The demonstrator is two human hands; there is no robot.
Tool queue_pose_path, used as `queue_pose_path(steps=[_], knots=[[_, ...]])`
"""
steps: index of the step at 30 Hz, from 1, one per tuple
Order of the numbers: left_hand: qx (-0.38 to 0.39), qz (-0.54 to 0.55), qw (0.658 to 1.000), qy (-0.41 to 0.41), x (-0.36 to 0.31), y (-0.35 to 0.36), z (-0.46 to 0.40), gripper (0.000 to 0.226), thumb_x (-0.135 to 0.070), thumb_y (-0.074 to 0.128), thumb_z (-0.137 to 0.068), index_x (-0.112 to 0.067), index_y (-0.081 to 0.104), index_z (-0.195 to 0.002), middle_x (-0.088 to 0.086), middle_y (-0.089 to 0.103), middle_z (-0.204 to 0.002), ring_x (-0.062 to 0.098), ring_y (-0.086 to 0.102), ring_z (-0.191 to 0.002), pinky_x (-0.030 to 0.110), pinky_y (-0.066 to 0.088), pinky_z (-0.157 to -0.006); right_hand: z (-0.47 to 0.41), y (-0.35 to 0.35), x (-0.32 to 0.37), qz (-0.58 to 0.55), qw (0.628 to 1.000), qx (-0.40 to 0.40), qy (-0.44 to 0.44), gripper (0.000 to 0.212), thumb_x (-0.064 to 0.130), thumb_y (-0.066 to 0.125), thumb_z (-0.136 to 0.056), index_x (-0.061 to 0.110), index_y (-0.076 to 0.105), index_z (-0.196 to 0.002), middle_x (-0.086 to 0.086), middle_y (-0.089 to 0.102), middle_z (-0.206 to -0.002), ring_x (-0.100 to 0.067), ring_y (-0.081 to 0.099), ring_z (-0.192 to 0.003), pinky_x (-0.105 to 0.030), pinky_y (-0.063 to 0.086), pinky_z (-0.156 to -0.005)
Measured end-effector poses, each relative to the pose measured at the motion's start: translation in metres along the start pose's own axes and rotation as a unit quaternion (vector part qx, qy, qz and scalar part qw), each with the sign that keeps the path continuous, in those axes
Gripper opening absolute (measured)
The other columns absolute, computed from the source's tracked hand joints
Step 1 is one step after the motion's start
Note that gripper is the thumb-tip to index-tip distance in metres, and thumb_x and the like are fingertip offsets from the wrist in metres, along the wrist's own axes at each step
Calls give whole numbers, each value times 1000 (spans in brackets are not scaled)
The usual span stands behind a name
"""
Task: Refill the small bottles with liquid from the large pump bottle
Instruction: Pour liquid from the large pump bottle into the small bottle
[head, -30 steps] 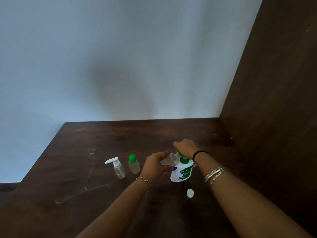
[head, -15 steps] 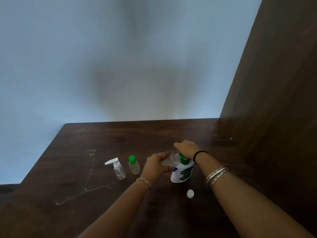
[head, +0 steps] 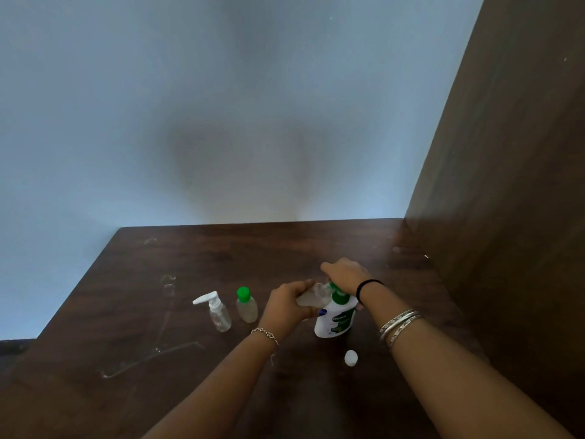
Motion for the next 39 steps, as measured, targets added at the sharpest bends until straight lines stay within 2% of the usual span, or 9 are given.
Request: queue_pose_path(steps=[5,10,14,19,23,27,31,35,39], knots=[[-10,-1,1000,0,4,-1,-1,64,-24,80,-66,-15,55,-125,2,63,-123,10,54,-115,4,30,-82,-1,4,2,13,999,-51,-6,33,36,43,-89,7,59,-88,-16,62,-99,-31,59,-99,-28,37,-73],[-7,5,1000,2,4,0,-1,65,-23,80,-66,-14,55,-125,3,63,-122,10,54,-115,6,33,-85,2,1,2,6,1000,-16,-11,33,39,43,-88,11,53,-72,-13,56,-92,-30,57,-93,-30,40,-73],[-5,8,1000,4,3,1,-1,65,-23,80,-65,-14,55,-124,3,63,-122,4,53,-109,6,33,-84,6,-2,2,1,1000,5,-13,31,40,41,-88,13,52,-80,-14,57,-98,-30,53,-88,-35,46,-76],[-9,-5,1000,4,6,0,-2,63,-23,79,-66,-16,55,-124,2,62,-123,10,54,-115,12,35,-90,3,2,0,-4,998,-56,-13,32,37,43,-88,8,54,-79,-15,57,-90,-28,51,-84,-30,38,-72],[-11,-1,1000,7,5,1,-2,63,-23,80,-65,-16,56,-123,1,62,-122,10,54,-115,13,35,-90,3,1,-1,-2,999,-34,-9,35,40,43,-87,12,53,-70,-14,59,-92,-29,55,-87,-30,40,-73],[-8,11,1000,5,3,1,-1,64,-22,80,-66,-15,55,-124,2,63,-122,9,55,-114,13,37,-90,7,-3,0,-20,1000,-3,-4,38,41,41,-89,9,62,-94,-16,58,-102,-31,54,-90,-37,49,-79],[-8,-3,1000,6,3,0,-2,64,-22,79,-66,-15,55,-125,2,62,-123,9,55,-114,8,33,-86,4,1,0,-12,999,-44,-7,33,39,43,-86,10,54,-75,-16,61,-94,-32,58,-91,-33,44,-75],[-2,-17,1000,6,3,0,-3,63,-23,79,-67,-16,55,-125,2,63,-122,10,56,-114,16,38,-91,6,1,1,-5,999,-51,-9,33,39,42,-87,10,54,-80,-16,61,-96,-29,55,-88,-33,43,-76],[1,0,1000,5,1,0,-3,64,-22,79,-67,-15,54,-125,2,63,-121,10,57,-112,17,40,-92,6,-3,2,-14,1000,-9,-5,30,39,43,-88,11,55,-86,-16,59,-103,-32,57,-97,-36,46,-78]])
Point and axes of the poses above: each hand's wrist, its own z-axis away from the middle knuckle, its own y-axis out of the palm, x = y × z, the point moved 4 cm from there along -z, towards the middle knuckle
